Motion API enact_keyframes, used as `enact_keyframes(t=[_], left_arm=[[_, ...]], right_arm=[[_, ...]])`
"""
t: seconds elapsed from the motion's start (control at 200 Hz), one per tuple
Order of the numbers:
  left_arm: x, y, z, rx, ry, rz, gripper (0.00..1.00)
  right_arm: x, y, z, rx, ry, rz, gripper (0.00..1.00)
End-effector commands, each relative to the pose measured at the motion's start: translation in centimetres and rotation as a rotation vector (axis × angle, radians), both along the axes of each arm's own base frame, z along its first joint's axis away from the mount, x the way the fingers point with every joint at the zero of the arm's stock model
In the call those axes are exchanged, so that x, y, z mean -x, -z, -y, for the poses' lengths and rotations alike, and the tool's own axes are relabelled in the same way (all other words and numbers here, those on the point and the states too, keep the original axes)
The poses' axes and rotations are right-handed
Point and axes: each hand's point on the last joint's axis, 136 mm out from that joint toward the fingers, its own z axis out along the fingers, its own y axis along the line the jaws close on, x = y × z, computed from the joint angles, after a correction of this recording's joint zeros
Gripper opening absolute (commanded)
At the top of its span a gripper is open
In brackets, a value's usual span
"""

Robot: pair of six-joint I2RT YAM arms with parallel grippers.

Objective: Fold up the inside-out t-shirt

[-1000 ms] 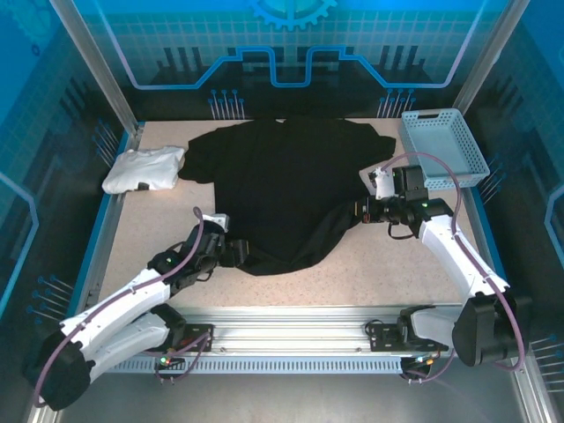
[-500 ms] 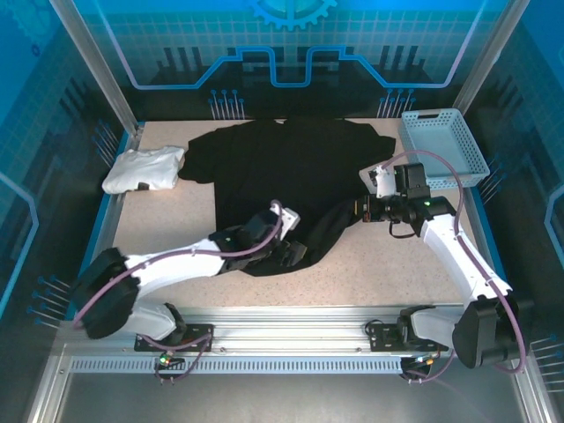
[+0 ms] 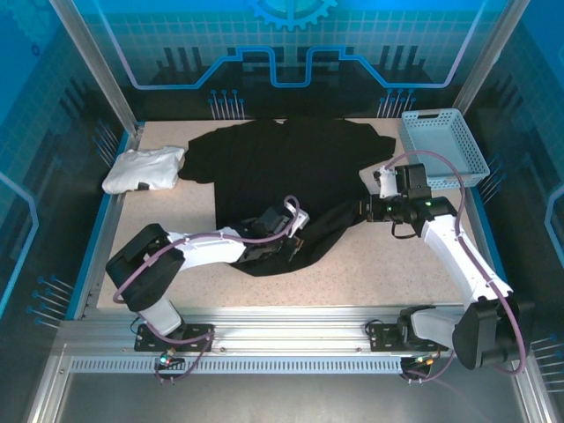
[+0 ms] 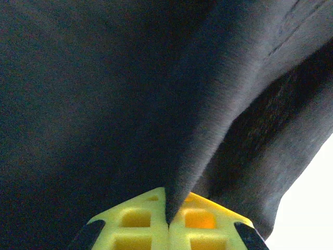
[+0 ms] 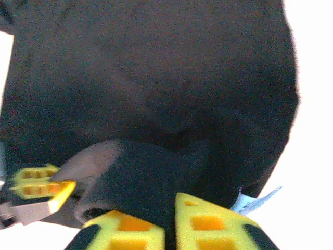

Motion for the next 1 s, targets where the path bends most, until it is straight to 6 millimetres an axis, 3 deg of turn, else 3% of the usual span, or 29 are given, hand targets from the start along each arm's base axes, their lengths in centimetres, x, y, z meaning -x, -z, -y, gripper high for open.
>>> enact_keyframes(t=[0.0, 0.075, 0.13, 0.22, 0.305, 0.35, 0.485, 0.555, 0.655, 0.82, 0.995], left_arm=[[-1.0, -5.8, 1.2, 0.195, -0.005, 0.037, 0.0], [-1.3, -7.9, 0.7, 0.26, -0.028, 0.012, 0.0], [-1.5, -9.2, 0.3, 0.291, -0.045, -0.008, 0.0], [-1.2, -11.1, -0.4, 0.301, -0.05, -0.01, 0.0], [-1.4, -12.9, -1.1, 0.316, -0.065, -0.001, 0.0], [-1.4, -13.9, -1.3, 0.33, -0.069, -0.006, 0.0], [-1.6, -16.3, -2.1, 0.344, -0.074, -0.045, 0.0], [-1.2, -17.6, -2.3, 0.342, -0.057, -0.056, 0.0], [-0.5, -19.8, -2.5, 0.342, -0.026, -0.052, 0.0], [0.7, -22.4, -2.8, 0.368, 0.004, -0.039, 0.0], [2.2, -24.7, -3.0, 0.41, 0.039, -0.026, 0.0]], right_arm=[[-1.4, 1.7, 4.1, 0.174, 0.155, -0.033, 0.28], [-2.0, 1.3, 6.4, 0.278, 0.243, -0.033, 0.45], [-2.1, -0.2, 5.7, 0.264, 0.214, 0.049, 0.59], [-0.8, -2.9, -0.3, 0.161, -0.032, 0.252, 0.68], [2.4, -2.8, -7.0, 0.09, -0.3, 0.381, 0.68], [4.1, -2.0, -10.0, 0.077, -0.415, 0.431, 0.67], [6.9, 1.1, -16.7, 0.066, -0.629, 0.552, 0.64], [6.5, 2.4, -19.1, 0.123, -0.648, 0.632, 0.62], [4.4, 4.9, -20.6, 0.168, -0.614, 0.657, 0.63], [-0.3, 7.8, -20.9, 0.336, -0.501, 0.671, 0.65], [-3.8, 10.0, -19.1, 0.445, -0.361, 0.583, 0.68]])
